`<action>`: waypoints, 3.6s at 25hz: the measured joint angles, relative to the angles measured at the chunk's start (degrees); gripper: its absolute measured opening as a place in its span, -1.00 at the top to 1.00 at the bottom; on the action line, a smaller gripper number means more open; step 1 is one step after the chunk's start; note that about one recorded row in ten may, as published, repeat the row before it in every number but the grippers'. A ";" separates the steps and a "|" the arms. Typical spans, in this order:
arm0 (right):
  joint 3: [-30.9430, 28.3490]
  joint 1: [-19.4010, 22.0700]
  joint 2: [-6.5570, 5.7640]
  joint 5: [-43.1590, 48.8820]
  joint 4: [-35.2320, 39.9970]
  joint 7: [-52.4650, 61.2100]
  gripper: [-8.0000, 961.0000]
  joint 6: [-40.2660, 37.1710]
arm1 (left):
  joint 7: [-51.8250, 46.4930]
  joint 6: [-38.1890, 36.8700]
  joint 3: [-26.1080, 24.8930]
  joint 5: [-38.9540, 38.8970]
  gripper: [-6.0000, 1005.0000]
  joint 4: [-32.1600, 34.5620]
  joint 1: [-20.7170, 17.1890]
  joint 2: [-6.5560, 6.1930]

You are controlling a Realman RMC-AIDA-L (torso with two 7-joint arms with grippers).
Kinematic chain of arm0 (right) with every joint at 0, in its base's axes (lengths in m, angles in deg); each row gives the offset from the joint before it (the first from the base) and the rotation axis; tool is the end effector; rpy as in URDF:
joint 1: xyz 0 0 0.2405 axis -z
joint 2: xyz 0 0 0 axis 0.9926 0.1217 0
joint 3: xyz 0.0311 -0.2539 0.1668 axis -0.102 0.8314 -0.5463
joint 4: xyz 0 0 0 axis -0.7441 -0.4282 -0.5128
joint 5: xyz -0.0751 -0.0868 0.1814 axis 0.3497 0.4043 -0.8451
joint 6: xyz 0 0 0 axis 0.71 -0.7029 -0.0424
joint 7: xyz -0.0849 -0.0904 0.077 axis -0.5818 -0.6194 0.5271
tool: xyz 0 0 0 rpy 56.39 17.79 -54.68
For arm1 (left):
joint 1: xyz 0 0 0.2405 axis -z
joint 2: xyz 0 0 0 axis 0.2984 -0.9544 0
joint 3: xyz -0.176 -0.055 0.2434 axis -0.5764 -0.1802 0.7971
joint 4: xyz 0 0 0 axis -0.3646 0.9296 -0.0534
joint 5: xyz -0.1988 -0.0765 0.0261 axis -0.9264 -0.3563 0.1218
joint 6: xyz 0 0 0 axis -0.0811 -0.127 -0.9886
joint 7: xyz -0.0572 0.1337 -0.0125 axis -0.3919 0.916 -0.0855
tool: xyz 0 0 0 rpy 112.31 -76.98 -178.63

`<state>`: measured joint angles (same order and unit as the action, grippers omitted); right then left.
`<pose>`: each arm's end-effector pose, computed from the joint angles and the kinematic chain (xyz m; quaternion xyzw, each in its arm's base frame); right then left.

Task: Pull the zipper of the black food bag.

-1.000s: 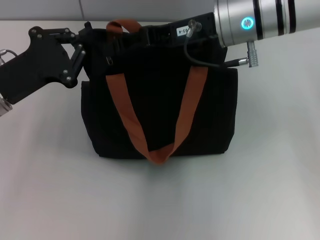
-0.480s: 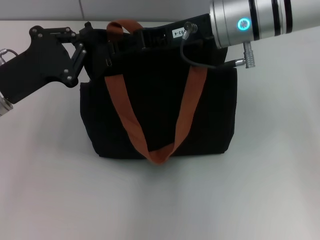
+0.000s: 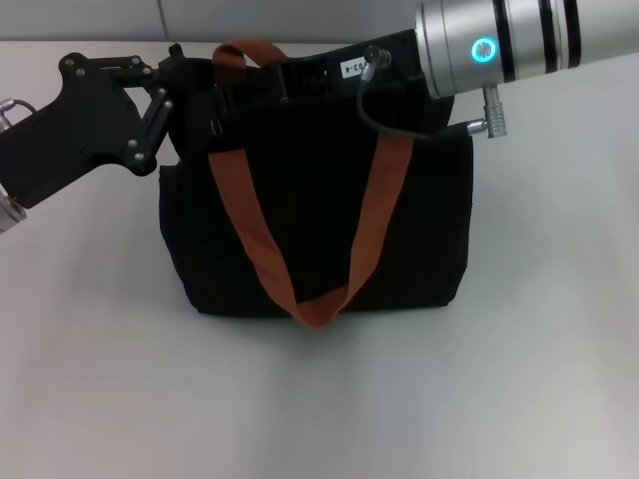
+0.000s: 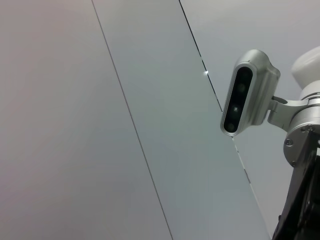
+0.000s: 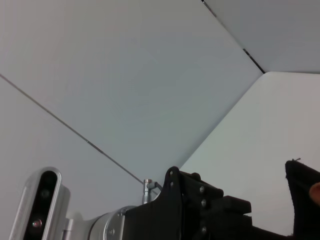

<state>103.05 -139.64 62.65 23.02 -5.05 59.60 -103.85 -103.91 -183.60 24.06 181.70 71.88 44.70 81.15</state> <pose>0.0893 0.4386 -0.0839 0.8940 -0.3938 -0.2034 0.0658 -0.3075 0.3452 0.0068 -0.8579 0.0488 -0.3623 0.3611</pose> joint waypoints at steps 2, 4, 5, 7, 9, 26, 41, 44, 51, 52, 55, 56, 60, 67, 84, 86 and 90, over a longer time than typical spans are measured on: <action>0.63 -0.09 0.04 0.00 0.00 0.00 0.13 0.37 | 0.00 0.02 0.06 0.02 0.82 -0.03 0.00 0.00; 0.90 -0.14 0.08 0.00 -0.06 0.00 0.14 0.54 | 0.00 -0.09 0.06 0.03 0.82 -0.04 0.03 0.00; 0.91 -0.15 0.08 0.00 -0.06 0.00 0.14 0.56 | 0.00 -0.18 0.05 0.03 0.82 -0.04 0.03 0.00; 0.93 -0.16 0.08 0.00 -0.03 0.00 0.14 0.57 | 0.00 -0.24 0.02 0.04 0.82 -0.03 0.03 0.00; 0.95 -0.16 0.08 0.00 0.03 0.00 0.18 0.59 | 0.00 -0.24 0.02 0.04 0.81 -0.03 0.03 0.00; 3.06 -1.47 0.08 -0.02 -0.76 0.44 0.24 2.51 | 0.00 -0.78 -0.29 0.05 0.80 -0.08 0.09 0.08; 3.12 -1.50 0.08 -0.49 -0.42 0.65 0.49 2.84 | 0.00 -1.07 -0.25 0.00 0.79 -0.17 -0.08 0.09; 4.38 -1.68 0.07 -1.07 -0.30 0.66 0.49 3.09 | 0.00 -1.07 -0.29 0.00 0.79 -0.18 -0.09 0.09; 4.75 -1.40 0.00 -1.25 -0.23 0.70 0.49 3.87 | 0.00 -1.07 -0.40 0.00 0.78 -0.05 -0.26 0.04; 4.75 -1.38 0.00 -1.25 -0.18 0.73 0.49 3.86 | 0.00 -1.08 -0.40 0.00 0.78 -0.05 -0.26 0.03; 4.75 -1.37 -0.01 -1.25 -0.15 0.78 0.49 3.75 | 0.00 -1.15 -0.40 0.00 0.78 -0.07 -0.26 0.02; 4.75 -1.38 -0.01 -1.25 -0.15 0.77 0.52 3.73 | 0.00 -1.16 -0.40 0.00 0.78 -0.08 -0.27 0.01; 4.75 -1.38 -0.01 -1.20 -0.15 0.65 0.66 3.79 | 0.00 -1.29 -0.39 0.01 0.77 -0.08 -0.35 -0.01; 4.85 -1.51 -0.01 -1.04 -0.24 0.53 0.85 3.83 | 0.00 -1.57 -0.39 0.05 0.77 -0.06 -0.45 -0.01; 5.38 -0.52 -0.18 -0.86 1.57 0.40 0.96 3.54 | 0.00 -1.69 -0.49 0.04 0.75 0.01 -0.64 0.00; 5.37 -0.51 -0.18 -0.86 1.68 0.40 0.99 3.51 | 0.00 -1.69 -0.49 0.03 0.75 0.01 -0.64 -0.01; 5.43 -0.47 -0.19 -0.84 2.23 0.55 0.99 3.39 | 0.00 -1.65 -0.49 0.02 0.75 0.00 -0.68 -0.01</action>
<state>108.48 -140.11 62.46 22.17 -2.83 60.15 -100.46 -103.91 -185.26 23.57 181.73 71.88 44.01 81.15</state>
